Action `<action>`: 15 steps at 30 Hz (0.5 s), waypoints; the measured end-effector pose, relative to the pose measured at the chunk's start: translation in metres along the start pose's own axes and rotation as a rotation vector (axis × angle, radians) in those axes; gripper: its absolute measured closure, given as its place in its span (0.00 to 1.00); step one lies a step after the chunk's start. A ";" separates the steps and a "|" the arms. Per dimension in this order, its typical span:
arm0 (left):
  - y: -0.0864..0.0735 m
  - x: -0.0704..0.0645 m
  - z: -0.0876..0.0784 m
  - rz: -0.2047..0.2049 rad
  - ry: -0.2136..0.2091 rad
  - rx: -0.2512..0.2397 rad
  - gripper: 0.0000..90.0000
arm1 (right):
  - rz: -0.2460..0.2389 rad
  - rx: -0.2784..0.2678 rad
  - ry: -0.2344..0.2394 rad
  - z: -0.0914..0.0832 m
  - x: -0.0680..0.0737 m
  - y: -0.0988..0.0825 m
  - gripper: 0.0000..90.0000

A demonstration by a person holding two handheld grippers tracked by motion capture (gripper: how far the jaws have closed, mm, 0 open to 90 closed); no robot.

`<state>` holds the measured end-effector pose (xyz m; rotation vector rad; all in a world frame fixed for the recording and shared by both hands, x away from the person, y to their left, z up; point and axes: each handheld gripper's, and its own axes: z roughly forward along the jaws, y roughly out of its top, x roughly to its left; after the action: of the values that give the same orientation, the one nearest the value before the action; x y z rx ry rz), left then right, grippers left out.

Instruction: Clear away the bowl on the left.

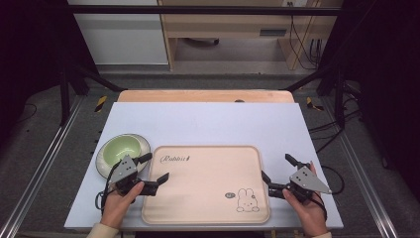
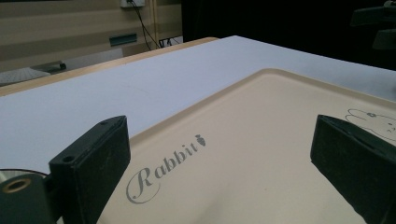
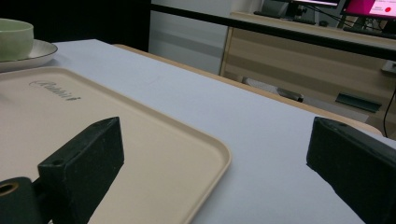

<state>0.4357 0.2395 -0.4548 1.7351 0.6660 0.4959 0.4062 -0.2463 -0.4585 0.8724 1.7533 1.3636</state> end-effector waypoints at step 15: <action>0.005 -0.005 -0.004 0.017 -0.008 -0.006 0.05 | -0.021 -0.005 -0.023 -0.001 0.004 0.004 0.05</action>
<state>0.4304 0.2384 -0.4491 1.7376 0.6436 0.5021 0.4031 -0.2425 -0.4547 0.8612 1.7361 1.3389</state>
